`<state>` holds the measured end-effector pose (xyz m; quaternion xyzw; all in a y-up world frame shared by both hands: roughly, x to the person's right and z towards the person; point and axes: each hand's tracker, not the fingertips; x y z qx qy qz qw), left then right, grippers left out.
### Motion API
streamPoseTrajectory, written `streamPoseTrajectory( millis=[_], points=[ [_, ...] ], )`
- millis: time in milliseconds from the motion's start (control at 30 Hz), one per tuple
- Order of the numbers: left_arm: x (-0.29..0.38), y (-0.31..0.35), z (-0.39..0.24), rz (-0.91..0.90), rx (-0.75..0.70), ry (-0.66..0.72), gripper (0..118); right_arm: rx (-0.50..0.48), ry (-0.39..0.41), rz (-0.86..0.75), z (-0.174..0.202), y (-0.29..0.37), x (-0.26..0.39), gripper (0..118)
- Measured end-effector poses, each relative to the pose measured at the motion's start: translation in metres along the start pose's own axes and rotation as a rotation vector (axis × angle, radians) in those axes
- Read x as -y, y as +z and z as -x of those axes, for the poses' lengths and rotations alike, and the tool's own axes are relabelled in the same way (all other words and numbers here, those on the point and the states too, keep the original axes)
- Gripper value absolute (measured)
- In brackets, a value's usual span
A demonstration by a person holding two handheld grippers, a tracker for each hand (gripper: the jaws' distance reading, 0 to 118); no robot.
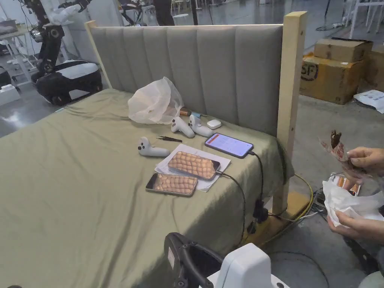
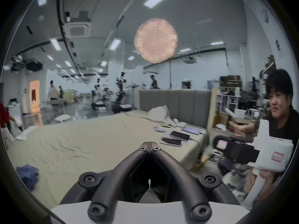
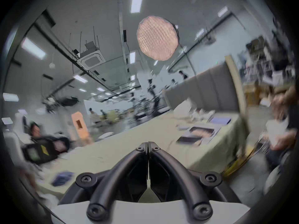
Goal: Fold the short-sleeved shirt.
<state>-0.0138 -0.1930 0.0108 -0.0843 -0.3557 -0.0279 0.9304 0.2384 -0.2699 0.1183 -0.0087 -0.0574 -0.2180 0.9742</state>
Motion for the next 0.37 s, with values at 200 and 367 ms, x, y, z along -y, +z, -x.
streamPoseTrajectory(
  millis=[200, 367],
  points=[
    [0.008, -0.025, -0.007, 0.033, 0.368, 0.415, 0, -0.569, -0.886, -0.035, -0.071, -0.001, 0.031, 0],
    [0.017, -0.02, -0.005, 0.052, 0.362, 0.418, 0, -0.448, -0.733, 0.029, -0.063, 0.002, 0.021, 0]
  ],
)
